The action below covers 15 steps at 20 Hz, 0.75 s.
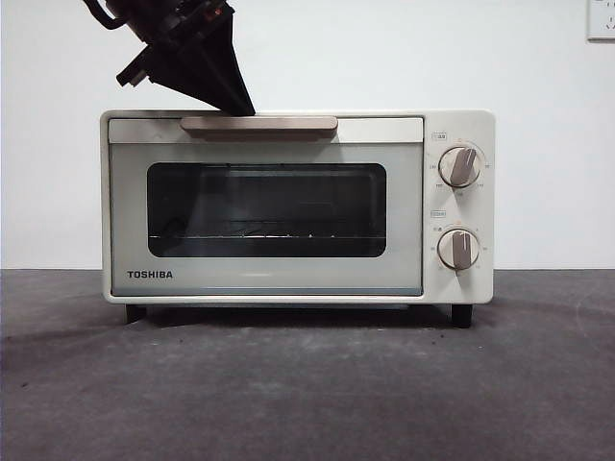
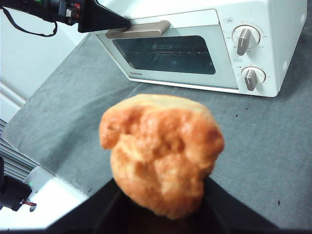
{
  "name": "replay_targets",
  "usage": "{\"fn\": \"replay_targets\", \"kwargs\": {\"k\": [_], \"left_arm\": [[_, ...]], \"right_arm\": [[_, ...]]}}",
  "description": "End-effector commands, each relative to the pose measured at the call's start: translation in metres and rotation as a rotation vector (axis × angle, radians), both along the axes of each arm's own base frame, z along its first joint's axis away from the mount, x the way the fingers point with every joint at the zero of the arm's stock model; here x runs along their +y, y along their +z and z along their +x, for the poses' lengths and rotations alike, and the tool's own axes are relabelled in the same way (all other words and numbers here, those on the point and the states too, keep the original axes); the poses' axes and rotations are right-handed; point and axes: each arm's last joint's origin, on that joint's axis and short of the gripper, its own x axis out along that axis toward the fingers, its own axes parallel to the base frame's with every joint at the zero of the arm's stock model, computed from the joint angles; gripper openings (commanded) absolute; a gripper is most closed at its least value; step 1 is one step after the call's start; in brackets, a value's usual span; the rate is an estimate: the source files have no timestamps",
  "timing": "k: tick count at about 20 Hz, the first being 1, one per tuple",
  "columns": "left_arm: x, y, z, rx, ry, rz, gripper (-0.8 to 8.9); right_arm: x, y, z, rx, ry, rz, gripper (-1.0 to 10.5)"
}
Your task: The left arm flap open the oven, the right arm pick bread and place it into oven, the left arm flap close the oven
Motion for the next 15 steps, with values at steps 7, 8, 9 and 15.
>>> {"fn": "replay_targets", "kwargs": {"k": [7,8,9,15], "left_arm": [[-0.011,-0.010,-0.001,0.039,-0.056,0.066,0.16],[-0.012,-0.011,-0.003,0.047,-0.064,0.076,0.16],[-0.013,-0.012,-0.004,0.053,-0.072,0.092,0.16],[-0.016,-0.019,-0.015,0.094,-0.108,0.205,0.16]], "right_arm": [[0.000,0.005,-0.001,-0.016,0.002,0.013,1.5],[0.000,0.005,-0.001,-0.016,0.002,0.013,1.5],[0.000,0.005,-0.001,-0.016,0.002,0.013,1.5],[0.000,0.005,-0.001,-0.016,-0.003,0.011,1.5]]}}
